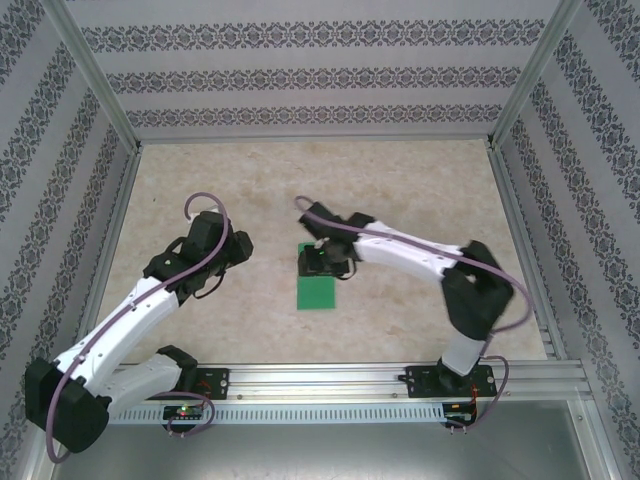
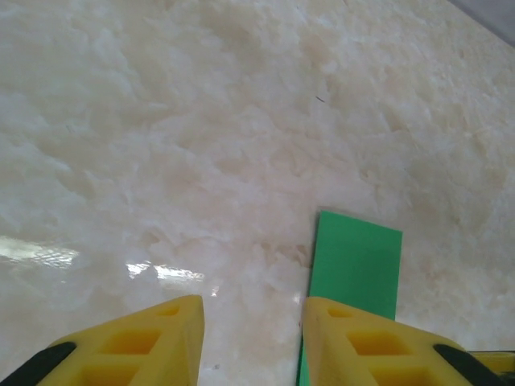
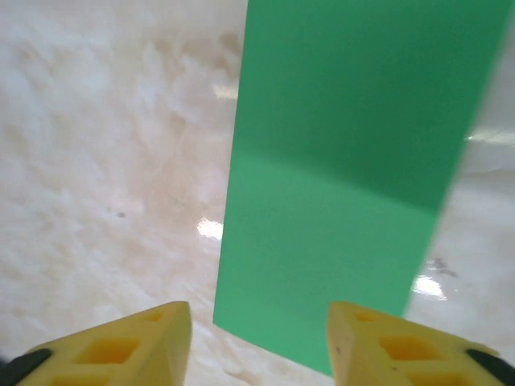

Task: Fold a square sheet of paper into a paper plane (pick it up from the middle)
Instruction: Turn over the paper at the center of the table, then rotate the paper at the center of the table.

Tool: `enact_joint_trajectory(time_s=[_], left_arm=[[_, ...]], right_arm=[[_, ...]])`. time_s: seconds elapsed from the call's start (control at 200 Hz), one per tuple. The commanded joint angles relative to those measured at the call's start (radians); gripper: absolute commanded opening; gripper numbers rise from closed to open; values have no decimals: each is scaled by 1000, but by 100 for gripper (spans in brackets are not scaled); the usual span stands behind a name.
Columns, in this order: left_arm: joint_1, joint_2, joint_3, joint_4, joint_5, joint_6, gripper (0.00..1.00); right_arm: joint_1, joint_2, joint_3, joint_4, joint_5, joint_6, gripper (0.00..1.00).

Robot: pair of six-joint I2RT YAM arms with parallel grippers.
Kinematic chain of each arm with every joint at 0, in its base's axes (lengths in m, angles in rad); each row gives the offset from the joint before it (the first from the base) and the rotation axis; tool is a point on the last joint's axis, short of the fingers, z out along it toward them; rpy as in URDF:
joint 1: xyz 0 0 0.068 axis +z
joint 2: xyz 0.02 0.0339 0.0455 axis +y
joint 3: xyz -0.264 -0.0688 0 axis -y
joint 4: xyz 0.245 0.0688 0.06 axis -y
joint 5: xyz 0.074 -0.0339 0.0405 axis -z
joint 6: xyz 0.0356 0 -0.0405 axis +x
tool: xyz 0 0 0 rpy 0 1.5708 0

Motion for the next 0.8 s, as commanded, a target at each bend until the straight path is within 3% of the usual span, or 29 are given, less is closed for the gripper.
enact_joint_trajectory(time_s=[0.0, 0.08, 0.205, 0.475, 0.794], left_arm=[[8, 76, -11, 107, 164, 27, 39], [2, 175, 6, 181, 306, 42, 38], [-37, 368, 74, 223, 436, 65, 35], [-97, 644, 176, 233, 445, 74, 28], [-125, 751, 208, 226, 430, 86, 26]], right_arm=[[-69, -138, -140, 228, -68, 44, 49], [-99, -205, -222, 255, -24, 47, 52], [-157, -248, -382, 409, -93, 97, 52], [-189, -180, -489, 609, -190, 120, 52], [-239, -16, -467, 765, -324, 102, 47]])
